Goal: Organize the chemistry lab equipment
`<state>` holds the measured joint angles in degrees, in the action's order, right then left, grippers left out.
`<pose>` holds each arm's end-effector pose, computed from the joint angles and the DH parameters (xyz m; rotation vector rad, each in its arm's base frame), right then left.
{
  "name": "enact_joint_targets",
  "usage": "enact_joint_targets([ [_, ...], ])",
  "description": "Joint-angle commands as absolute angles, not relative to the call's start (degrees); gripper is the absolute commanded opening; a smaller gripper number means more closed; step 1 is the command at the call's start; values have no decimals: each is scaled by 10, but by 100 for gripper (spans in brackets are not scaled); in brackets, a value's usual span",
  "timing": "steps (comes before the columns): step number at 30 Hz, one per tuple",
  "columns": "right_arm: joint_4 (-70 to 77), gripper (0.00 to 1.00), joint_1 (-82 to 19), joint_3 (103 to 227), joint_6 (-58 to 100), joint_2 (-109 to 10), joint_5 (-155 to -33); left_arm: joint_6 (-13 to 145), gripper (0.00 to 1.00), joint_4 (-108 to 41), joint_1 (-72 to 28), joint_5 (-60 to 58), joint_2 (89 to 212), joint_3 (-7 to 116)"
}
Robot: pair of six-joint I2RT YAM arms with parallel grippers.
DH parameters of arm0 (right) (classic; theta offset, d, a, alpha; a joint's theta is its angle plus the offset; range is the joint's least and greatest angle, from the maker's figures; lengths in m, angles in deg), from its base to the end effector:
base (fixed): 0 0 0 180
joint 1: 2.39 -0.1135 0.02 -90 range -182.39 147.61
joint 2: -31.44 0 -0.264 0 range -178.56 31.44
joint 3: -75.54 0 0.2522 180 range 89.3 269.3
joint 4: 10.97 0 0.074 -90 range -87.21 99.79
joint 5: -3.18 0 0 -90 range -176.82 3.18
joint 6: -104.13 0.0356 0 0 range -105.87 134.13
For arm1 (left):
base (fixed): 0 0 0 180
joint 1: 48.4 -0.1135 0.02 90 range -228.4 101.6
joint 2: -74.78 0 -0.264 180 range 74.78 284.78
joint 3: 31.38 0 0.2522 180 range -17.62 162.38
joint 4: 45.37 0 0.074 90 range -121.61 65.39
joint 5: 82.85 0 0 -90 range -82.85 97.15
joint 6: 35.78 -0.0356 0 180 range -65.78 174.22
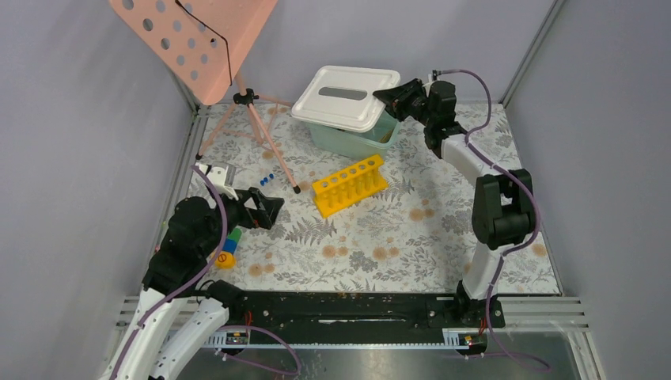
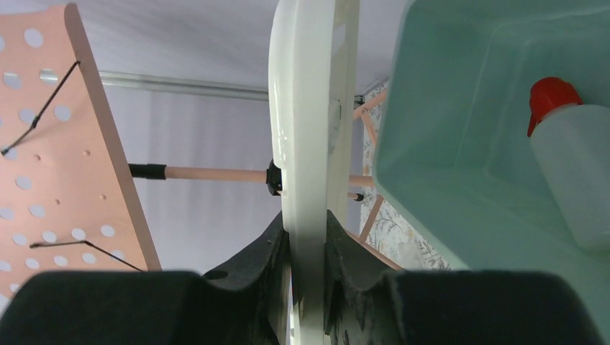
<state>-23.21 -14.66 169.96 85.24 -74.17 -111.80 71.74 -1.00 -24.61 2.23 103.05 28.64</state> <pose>0.4313 0.1092 0.3208 0.5054 1.6838 1.4453 0.0983 -0.0467 0.3473 0.1628 1.8223 -0.5900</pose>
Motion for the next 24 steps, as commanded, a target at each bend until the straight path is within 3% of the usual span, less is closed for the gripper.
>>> enact_joint_targets([
  [1,-290,0,-126,1757,908,-761,-1152,708,99,-16,-246,50,1036,307],
  [24,-260,3,-73,1764,927,-862,-1271,706,99,-10,-246,69,1058,308],
])
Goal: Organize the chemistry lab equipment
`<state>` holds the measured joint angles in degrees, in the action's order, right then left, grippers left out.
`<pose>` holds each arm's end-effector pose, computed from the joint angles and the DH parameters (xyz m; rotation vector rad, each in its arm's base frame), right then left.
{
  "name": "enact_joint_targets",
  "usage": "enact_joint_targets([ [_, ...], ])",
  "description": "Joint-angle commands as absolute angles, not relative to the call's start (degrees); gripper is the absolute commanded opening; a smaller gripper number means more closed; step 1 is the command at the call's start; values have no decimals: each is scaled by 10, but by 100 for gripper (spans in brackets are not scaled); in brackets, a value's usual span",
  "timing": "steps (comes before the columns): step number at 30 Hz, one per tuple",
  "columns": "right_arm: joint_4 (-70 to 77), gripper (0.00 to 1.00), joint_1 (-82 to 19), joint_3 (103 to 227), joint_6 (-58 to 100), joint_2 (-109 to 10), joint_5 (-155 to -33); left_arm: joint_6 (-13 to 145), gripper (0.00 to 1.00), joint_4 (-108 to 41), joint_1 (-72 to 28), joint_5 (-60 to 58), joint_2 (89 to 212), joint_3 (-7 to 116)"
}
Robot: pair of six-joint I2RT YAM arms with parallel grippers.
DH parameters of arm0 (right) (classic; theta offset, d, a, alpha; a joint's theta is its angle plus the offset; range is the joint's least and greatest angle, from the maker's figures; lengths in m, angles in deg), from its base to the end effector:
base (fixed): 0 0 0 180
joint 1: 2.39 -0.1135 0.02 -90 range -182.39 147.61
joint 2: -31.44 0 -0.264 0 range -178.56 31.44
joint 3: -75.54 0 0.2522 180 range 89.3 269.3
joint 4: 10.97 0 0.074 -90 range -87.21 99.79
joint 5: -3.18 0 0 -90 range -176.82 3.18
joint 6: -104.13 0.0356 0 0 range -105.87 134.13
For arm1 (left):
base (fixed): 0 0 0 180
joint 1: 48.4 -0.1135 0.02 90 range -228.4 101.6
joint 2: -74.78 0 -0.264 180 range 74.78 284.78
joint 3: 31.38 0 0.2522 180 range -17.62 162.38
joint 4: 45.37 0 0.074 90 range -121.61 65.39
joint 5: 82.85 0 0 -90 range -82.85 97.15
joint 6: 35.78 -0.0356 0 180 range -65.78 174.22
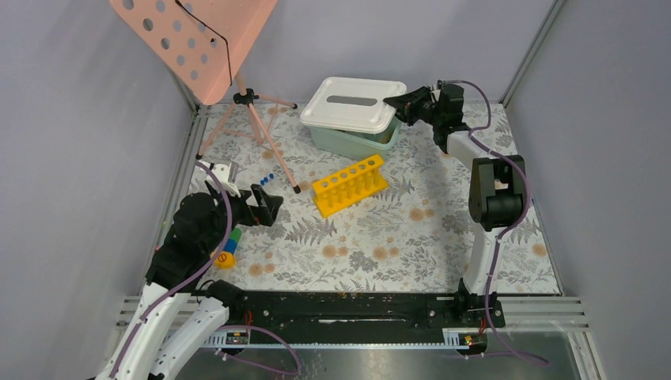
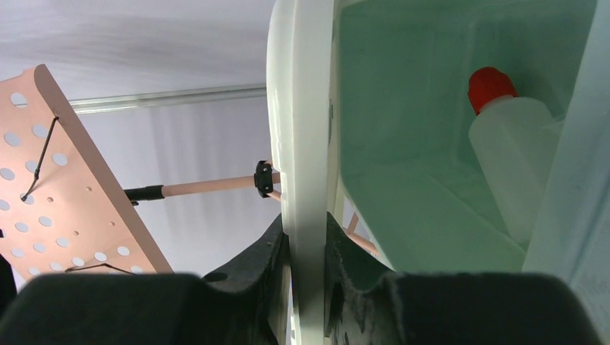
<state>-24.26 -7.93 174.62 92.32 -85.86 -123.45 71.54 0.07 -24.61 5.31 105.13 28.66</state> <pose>0.4785 0.0678 0.2604 0.6382 1.8090 1.5764 0.1064 -0.0481 0.3421 0.1288 1.8744 -0.5276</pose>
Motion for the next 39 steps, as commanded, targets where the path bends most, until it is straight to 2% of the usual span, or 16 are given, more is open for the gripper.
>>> enact_joint_targets([
  [1,-260,3,-70,1763,927,-862,-1272,706,99,-10,-246,69,1058,308],
  [6,-262,9,-58,1754,929,-866,-1275,706,99,-10,-246,69,1057,307],
  [10,-263,25,-53,1746,926,-866,-1278,706,99,-10,-246,69,1058,307],
  [22,-204,52,-34,1720,882,-834,-1263,706,99,-10,-246,69,1058,307],
  [34,-150,56,3,1666,845,-771,-1231,706,99,-8,-246,84,1056,307],
  [39,-80,57,8,1673,796,-743,-1201,706,99,-8,-246,84,1058,308],
])
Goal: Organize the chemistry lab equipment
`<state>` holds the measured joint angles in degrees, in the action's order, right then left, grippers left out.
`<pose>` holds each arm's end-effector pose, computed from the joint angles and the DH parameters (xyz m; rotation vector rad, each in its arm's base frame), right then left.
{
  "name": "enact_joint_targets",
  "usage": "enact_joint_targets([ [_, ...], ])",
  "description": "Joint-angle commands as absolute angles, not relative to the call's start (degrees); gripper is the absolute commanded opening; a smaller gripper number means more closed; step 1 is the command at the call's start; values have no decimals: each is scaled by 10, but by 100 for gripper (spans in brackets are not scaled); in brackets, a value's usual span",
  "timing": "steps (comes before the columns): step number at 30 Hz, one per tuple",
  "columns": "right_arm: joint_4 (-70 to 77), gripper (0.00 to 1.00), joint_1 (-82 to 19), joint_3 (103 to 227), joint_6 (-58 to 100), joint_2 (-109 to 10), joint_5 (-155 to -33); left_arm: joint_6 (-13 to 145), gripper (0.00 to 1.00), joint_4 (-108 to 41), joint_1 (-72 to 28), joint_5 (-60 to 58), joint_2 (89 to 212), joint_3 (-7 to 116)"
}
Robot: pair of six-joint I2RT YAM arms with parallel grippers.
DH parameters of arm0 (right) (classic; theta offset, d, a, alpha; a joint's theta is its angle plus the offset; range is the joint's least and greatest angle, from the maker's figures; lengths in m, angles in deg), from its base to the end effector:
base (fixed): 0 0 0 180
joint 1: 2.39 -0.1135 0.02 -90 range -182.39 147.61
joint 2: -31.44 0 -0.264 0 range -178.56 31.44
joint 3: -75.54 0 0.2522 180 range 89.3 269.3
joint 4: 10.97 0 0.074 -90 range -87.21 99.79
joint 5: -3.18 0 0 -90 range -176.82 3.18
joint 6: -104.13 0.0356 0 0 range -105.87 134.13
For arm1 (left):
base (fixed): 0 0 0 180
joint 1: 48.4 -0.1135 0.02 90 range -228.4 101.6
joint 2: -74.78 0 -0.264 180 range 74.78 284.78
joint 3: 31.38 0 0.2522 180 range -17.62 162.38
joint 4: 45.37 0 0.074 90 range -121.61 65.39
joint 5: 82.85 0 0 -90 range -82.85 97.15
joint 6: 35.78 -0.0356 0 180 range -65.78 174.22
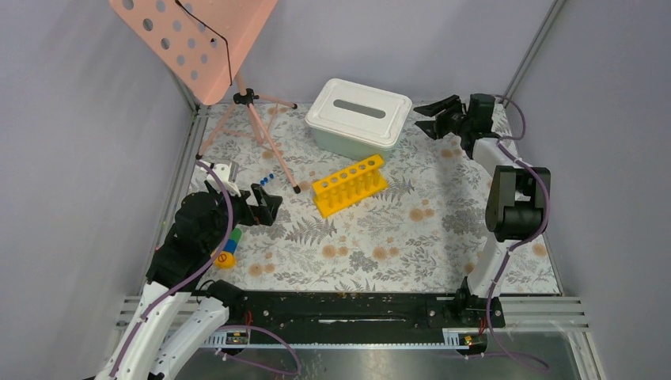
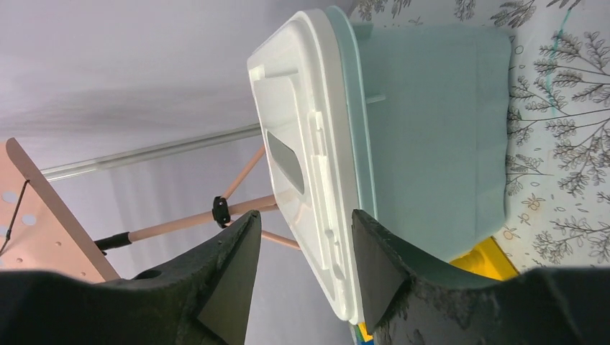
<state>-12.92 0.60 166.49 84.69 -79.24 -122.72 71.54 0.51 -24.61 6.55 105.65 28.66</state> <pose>0.4490 -0.0026 0.2439 0.8239 1.8968 1.3583 0.1084 -0.0482 0.3404 0.1142 1.8898 -0.5038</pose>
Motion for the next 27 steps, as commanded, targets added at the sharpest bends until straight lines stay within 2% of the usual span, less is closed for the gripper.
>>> enact_joint_targets([
  [1,-77,57,8,1675,790,-739,-1199,706,99,-8,-246,85,1058,308],
  [7,-71,49,1,1695,765,-732,-1205,707,99,-8,-246,83,1057,308],
  [15,4,49,-55,1744,680,-725,-1156,705,99,-8,-246,83,1057,309],
  [20,84,49,-102,1815,604,-748,-1129,705,99,-6,-246,89,1059,309],
  [27,116,48,-116,1833,588,-791,-1102,705,99,-4,-246,89,1070,310],
])
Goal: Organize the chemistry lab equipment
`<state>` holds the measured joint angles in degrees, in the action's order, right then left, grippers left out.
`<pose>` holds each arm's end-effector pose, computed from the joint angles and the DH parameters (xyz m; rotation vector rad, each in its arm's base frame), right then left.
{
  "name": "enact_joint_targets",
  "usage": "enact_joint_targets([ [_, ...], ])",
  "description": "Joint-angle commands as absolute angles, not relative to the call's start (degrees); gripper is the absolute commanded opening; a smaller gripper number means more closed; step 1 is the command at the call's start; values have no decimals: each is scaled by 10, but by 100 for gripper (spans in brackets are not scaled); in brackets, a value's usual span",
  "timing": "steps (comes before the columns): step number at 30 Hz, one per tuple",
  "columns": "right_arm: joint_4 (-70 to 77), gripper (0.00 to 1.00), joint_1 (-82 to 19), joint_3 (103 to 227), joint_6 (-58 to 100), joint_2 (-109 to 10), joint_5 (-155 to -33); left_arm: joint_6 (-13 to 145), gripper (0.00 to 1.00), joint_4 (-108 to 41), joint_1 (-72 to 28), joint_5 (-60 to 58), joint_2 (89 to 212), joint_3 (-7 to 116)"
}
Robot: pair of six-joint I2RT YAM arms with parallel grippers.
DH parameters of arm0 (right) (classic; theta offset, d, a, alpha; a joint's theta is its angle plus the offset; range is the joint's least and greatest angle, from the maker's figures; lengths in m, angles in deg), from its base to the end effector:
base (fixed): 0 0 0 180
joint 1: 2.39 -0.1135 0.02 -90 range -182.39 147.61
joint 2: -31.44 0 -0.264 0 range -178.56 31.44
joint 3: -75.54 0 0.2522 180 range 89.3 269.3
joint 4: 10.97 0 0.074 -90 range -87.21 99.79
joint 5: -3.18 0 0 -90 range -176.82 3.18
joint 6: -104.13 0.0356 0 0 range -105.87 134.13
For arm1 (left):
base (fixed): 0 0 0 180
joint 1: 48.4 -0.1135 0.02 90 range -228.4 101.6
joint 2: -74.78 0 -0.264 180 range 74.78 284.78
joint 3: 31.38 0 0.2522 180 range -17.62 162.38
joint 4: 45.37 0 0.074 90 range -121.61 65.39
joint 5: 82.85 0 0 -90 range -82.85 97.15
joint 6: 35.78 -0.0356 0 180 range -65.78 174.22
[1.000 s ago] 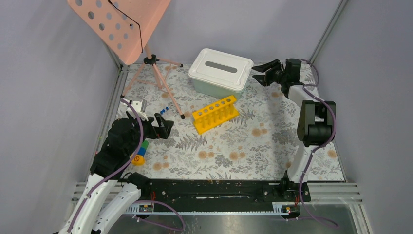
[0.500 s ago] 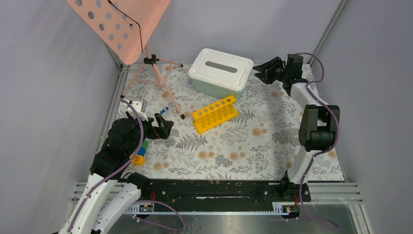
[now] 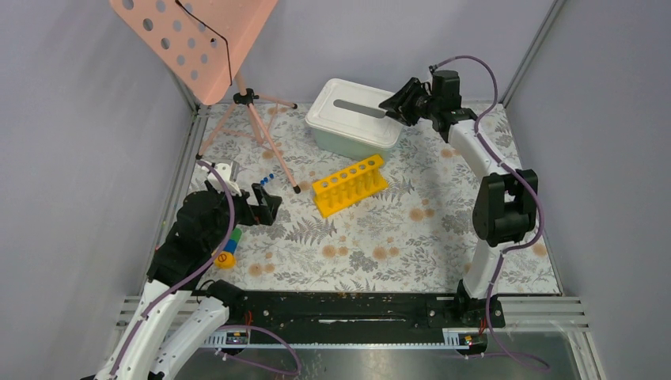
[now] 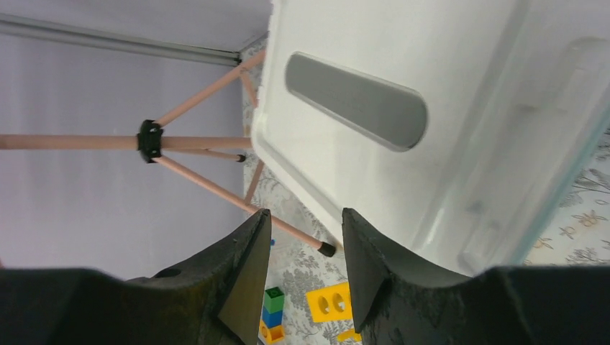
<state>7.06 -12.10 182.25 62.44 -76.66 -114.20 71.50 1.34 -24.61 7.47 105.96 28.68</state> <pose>0.4445 0.0927 0.3232 0.3371 2.0104 1.1175 0.1092 -0.0479 0.3384 0.1046 1.9081 -0.4836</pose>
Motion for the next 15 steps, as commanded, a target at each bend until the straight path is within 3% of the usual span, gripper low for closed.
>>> enact_joint_targets([
  [1,118,48,-116,1829,582,-791,-1093,705,99,-4,-246,90,1070,310],
  [15,133,48,-112,1784,530,-785,-1027,705,99,-3,-246,92,1072,310],
])
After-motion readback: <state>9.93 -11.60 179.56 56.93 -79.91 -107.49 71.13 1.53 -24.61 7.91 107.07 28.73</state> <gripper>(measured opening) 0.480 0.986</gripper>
